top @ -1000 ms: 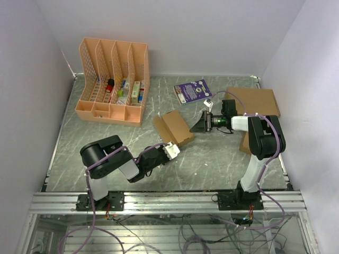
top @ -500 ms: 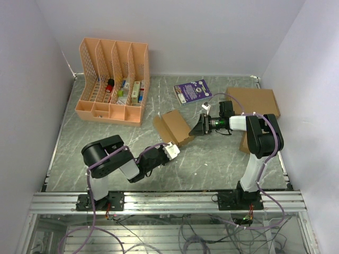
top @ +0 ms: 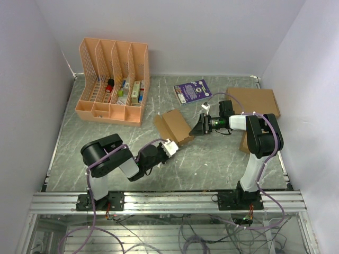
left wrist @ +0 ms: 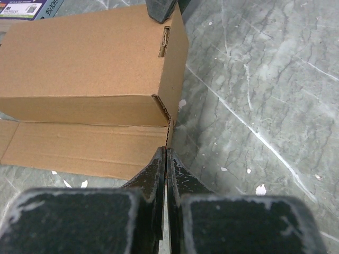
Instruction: Fold the paper box
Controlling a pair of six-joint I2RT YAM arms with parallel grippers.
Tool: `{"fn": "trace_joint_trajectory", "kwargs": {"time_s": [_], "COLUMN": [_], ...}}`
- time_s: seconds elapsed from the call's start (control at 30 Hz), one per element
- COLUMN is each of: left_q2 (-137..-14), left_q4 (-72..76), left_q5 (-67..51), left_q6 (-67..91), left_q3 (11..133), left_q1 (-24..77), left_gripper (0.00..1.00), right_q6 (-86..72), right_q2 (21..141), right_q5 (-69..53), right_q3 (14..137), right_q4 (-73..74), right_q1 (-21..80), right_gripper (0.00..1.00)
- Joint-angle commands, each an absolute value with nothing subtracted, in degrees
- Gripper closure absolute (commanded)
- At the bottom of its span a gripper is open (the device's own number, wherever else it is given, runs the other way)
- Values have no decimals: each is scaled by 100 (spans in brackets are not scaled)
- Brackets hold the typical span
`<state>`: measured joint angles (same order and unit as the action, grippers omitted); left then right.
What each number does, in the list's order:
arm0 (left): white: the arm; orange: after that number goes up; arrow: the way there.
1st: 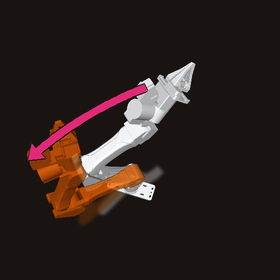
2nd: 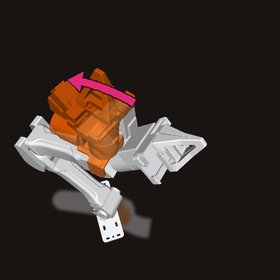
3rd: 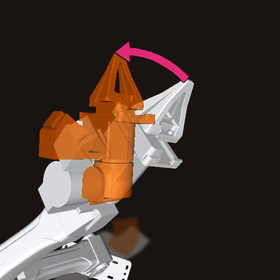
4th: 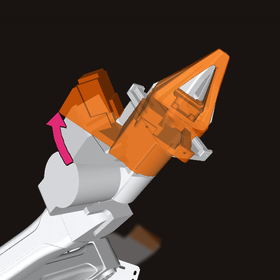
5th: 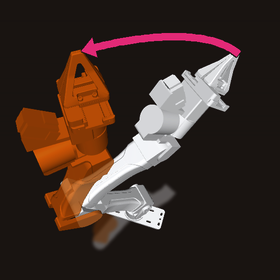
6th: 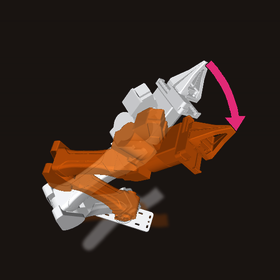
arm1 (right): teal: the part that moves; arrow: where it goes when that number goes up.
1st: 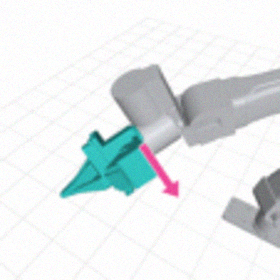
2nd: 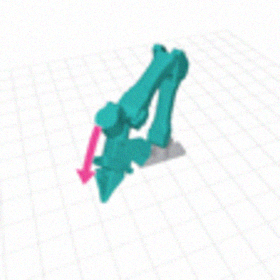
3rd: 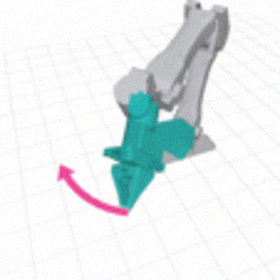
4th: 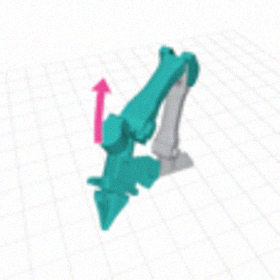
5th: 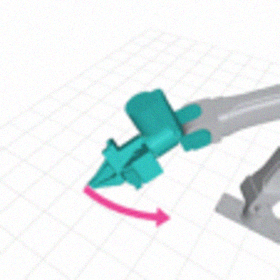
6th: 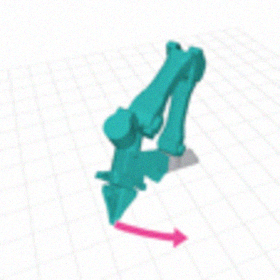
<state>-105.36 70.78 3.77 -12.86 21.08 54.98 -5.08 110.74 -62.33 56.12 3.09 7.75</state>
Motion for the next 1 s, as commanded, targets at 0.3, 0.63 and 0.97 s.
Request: {"fn": "trace_joint_trajectory", "kwargs": {"time_s": [0.3,0.63,0.97], "left_q2": [-10171,-10212,-10324], "left_q4": [6860,6834,7049], "left_q5": [-138,-297,-368], "left_q6": [-812,-709,-592], "left_q3": [2476,2448,2349], "left_q1": [5218,5151,5109], "left_gripper": [93,93,93], "right_q6": [-344,-317,-292], "right_q2": [11192,11204,11238], "right_q5": [-6162,-6035,-5981], "right_q3": [5700,5696,5700], "right_q4": [439,507,553], "right_q1": [825,835,831], "right_gripper": [51,52,52]}}
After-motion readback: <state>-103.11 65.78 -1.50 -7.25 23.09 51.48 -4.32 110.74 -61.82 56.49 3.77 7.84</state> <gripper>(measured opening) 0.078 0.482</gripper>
